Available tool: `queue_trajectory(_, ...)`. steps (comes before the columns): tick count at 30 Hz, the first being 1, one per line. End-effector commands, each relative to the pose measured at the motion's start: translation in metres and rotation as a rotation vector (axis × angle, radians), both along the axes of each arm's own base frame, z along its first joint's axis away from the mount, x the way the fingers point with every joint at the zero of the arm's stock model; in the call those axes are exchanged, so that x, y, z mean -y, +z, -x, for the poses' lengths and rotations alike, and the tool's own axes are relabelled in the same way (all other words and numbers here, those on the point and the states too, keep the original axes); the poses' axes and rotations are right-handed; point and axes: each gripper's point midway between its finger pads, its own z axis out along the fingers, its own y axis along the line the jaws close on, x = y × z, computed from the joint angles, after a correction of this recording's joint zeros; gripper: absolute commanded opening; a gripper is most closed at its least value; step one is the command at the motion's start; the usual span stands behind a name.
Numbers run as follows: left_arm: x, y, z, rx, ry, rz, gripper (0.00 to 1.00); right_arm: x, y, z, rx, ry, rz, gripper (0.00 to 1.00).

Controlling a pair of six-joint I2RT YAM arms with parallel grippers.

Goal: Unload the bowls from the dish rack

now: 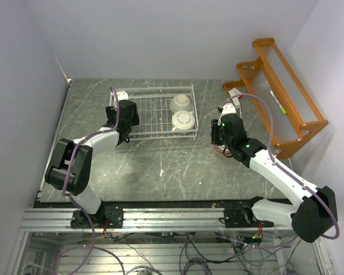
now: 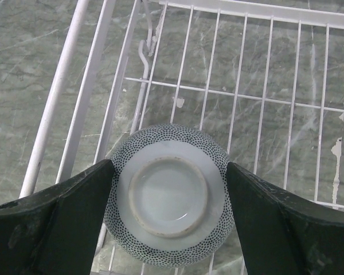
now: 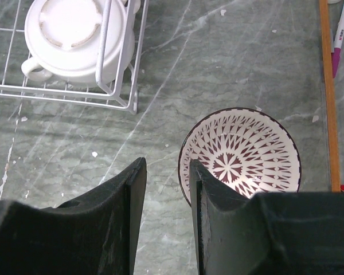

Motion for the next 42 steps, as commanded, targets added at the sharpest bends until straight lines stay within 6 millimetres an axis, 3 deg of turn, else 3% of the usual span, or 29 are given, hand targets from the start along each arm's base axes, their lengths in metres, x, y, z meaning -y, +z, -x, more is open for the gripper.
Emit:
queue_trajectory(1,0.006,-0.010,-0.001,-0.016,-0.021,0.040,0.87,0.001,0.007,-0.002,0.026,-0.002,-0.007,0.36)
queue_trajectory(8,0.005,-0.014,0.003,-0.027,-0.015,0.044,0.69,0.001,0.006,-0.002,0.024,-0.001,-0.003,0.36)
queue_trajectory(12,0.010,-0.010,0.005,-0.018,-0.038,0.073,0.72,0.000,0.006,-0.003,0.022,0.002,-0.005,0.36)
queue_trajectory(17,0.014,-0.009,0.010,-0.017,-0.052,0.090,0.67,-0.001,0.005,-0.003,0.020,0.003,-0.004,0.36)
queue_trajectory(21,0.013,-0.005,0.015,-0.023,-0.051,0.089,0.74,0.000,0.002,-0.003,0.012,0.003,-0.002,0.36)
queue_trajectory(29,0.014,0.004,0.025,-0.010,-0.064,0.073,0.78,-0.002,0.002,-0.002,0.009,0.010,-0.005,0.36)
queue_trajectory(42,0.021,0.001,0.037,-0.035,-0.087,0.023,0.67,-0.002,-0.006,0.000,0.003,0.011,-0.010,0.36)
